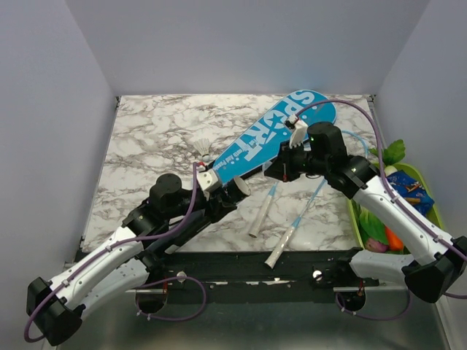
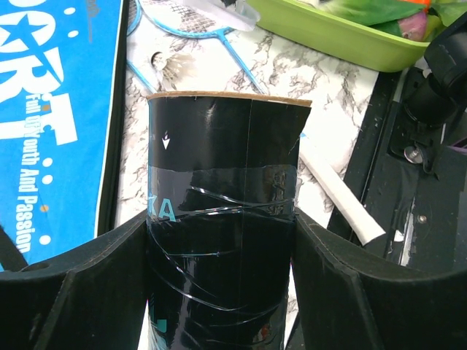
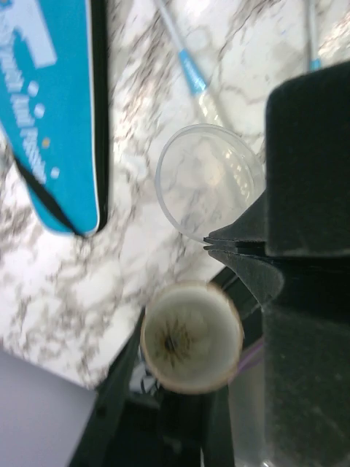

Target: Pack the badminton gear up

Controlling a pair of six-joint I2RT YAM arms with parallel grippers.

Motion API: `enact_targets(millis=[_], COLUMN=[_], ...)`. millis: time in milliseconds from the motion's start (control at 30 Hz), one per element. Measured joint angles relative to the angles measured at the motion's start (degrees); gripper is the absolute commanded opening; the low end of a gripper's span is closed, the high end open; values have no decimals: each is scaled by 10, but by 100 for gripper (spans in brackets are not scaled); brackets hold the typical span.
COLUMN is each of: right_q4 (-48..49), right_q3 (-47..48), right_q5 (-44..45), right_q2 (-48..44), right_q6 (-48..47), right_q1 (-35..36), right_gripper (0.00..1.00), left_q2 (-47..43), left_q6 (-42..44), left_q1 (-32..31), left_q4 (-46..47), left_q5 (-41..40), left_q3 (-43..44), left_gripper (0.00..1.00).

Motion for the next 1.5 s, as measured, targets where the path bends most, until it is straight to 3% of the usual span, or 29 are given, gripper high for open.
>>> enact_targets(millis=[300,700,833,933,1033,1333,1500], right_q4=[-22,9,23,34,38,24,23], right_q3=[-83,-190,-196,-196,-195,-161,-145], right_q5=[136,254,270,279,283,307,348], right_q2=[17,115,147,163,171,137,108], right_q6=[5,78,102,114,119,146,212], right_q1=[-17,-17,-17,-17,-17,-17,-22], right_gripper=[1,1,18,44,58,79,79], left_q2=[-7,-17,-18,-18,-18,-17,-17], left_q6=[0,-4,-6,-7,-8,-9,-11], left_q1=[0,0,0,0,0,0,0], left_q4=[-13,-30,-30,-30,-30,-29,-29], left_q5=[-35,-65,-61,-58,-57,-52,-48], left_q3=[3,18,18,18,18,18,19], left_gripper=[0,0,0,0,0,0,0])
